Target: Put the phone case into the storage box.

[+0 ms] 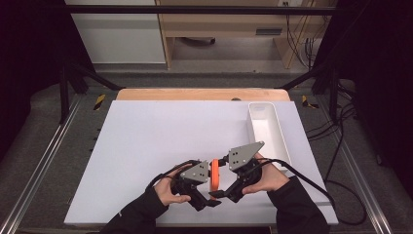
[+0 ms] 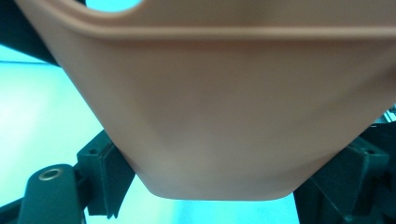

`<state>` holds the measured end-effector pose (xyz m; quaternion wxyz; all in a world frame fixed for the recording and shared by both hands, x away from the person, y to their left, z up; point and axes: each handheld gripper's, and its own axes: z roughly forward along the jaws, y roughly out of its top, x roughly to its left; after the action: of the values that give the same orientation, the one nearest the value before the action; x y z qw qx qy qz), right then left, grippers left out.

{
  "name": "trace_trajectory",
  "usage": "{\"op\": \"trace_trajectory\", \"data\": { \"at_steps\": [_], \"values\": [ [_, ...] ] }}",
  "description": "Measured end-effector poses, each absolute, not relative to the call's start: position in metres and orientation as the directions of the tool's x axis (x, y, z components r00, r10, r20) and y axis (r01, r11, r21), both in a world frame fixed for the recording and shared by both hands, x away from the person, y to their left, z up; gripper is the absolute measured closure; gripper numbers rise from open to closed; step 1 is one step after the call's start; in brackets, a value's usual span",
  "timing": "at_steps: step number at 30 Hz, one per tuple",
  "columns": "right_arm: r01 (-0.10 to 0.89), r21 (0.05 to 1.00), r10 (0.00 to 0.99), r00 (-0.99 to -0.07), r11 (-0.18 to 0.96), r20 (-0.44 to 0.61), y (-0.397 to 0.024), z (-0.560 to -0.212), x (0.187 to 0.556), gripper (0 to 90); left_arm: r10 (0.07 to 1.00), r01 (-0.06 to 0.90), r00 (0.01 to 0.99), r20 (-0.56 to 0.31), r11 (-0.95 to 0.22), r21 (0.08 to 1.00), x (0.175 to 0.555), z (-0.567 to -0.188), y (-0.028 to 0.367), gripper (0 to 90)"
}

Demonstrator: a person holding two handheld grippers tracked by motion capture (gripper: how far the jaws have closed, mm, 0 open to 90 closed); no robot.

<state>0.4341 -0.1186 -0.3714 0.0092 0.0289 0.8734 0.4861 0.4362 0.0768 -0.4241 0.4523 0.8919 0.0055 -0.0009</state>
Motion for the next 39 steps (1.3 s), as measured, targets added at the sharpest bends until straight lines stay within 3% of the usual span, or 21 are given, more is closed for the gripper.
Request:
{"op": "trace_trajectory", "data": {
  "at_steps": [8,17,39],
  "values": [
    [0.041,0.849,0.059,-0.998,0.527,0.012,-0.119,-0.371,0.434,15.8,0.014,0.021,1.000,-0.016,-0.573,0.819,0.436,-0.424,0.078,14.3],
    [0.042,0.852,0.084,-0.996,0.523,-0.002,-0.123,-0.366,0.435,15.7,0.036,0.027,0.999,-0.007,-0.576,0.817,0.433,-0.421,0.082,3.7],
    [0.077,0.874,0.218,-0.975,0.480,-0.034,-0.147,-0.340,0.441,15.6,0.256,0.149,0.966,-0.021,-0.493,0.857,0.442,-0.417,0.128,0.0]
  ]
}}
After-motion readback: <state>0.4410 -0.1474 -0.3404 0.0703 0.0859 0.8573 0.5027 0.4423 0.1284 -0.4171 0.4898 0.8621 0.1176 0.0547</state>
